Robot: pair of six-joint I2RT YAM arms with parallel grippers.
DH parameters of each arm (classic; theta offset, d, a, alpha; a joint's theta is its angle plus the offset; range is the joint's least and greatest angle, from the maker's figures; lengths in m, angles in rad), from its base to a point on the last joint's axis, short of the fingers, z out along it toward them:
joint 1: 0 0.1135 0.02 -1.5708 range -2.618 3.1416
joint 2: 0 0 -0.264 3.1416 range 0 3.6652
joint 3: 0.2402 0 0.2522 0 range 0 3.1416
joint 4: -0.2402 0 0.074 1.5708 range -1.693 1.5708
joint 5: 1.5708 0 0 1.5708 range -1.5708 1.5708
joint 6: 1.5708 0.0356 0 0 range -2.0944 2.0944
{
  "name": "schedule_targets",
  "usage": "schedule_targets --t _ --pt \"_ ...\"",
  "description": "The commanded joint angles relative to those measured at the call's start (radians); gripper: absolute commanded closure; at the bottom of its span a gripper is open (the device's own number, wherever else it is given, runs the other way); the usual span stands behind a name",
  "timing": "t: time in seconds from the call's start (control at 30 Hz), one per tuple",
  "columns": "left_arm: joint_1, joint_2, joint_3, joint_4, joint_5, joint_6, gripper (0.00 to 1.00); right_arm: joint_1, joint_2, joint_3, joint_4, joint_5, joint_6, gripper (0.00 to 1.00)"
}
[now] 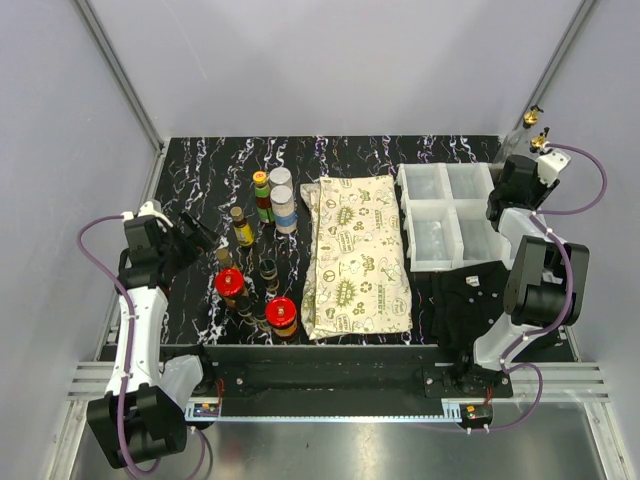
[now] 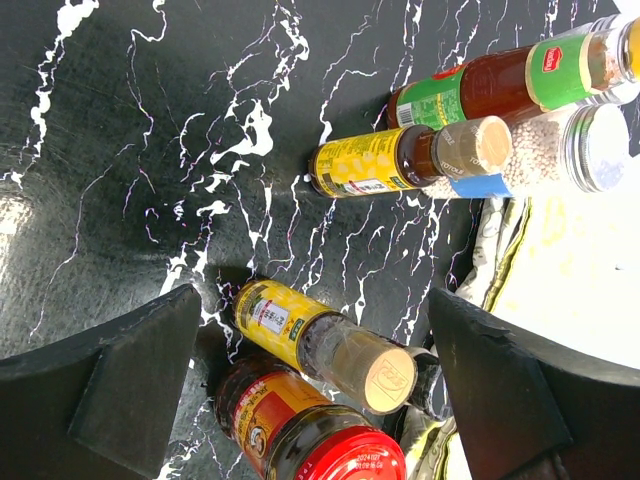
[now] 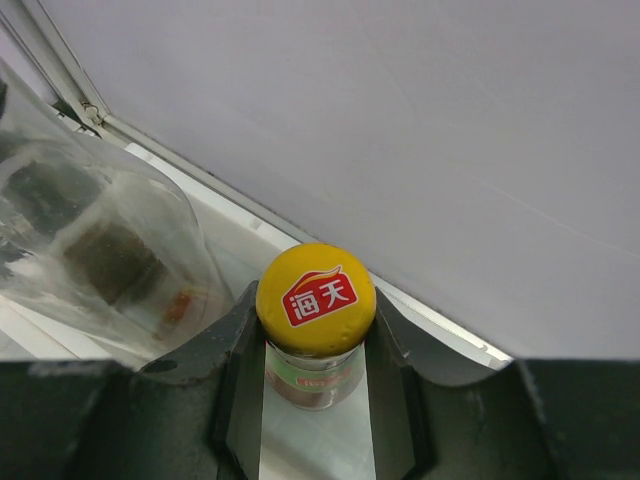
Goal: Organize the condiment bottles
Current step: Place the bottle in the storage box, then pick up the bottle from the center of the board.
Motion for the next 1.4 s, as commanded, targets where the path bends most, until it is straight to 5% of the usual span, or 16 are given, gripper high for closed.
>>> schedule_targets --t 0.0,0.1,0.2,0.23,0.33,0.47,0.77,1.1,1.37 --pt "0.01 -0.001 0.04 0.039 0.031 -0.006 0.01 -0.006 -0.003 0.036 0.151 0.026 0.006 0.97" --pt "0.013 -0.003 0.04 0.041 0.033 -0.006 0.01 -0.004 0.003 0.042 0.151 0.026 0.003 0.94" --pt "0.016 -0.003 0.04 0.041 0.036 -0.006 0.01 -0.006 -0.001 0.042 0.143 0.014 0.009 0.75" --pt "0.014 -0.004 0.04 0.041 0.036 -0.006 0.01 -0.006 -0.012 0.042 0.133 0.011 0.013 0.55" --pt "0.016 -0.007 0.039 0.041 0.036 -0.007 0.01 -0.006 -0.036 0.037 0.114 0.003 0.029 0.27" --pt "0.016 -0.015 0.037 0.041 0.04 -0.003 0.01 -0.004 -0.07 0.053 0.068 -0.027 0.023 0.0" --pt "0.02 -0.047 0.028 0.053 0.046 -0.004 0.01 -0.004 -0.286 0.122 -0.251 -0.104 0.116 0.0" --pt "0.023 -0.11 0.002 0.087 0.092 -0.012 0.01 0.002 -0.47 0.243 -0.607 -0.724 0.151 0.02" --pt "0.028 -0.155 -0.015 0.103 0.105 -0.018 0.01 0.31 -0.514 0.171 -0.547 -0.907 0.118 0.02"
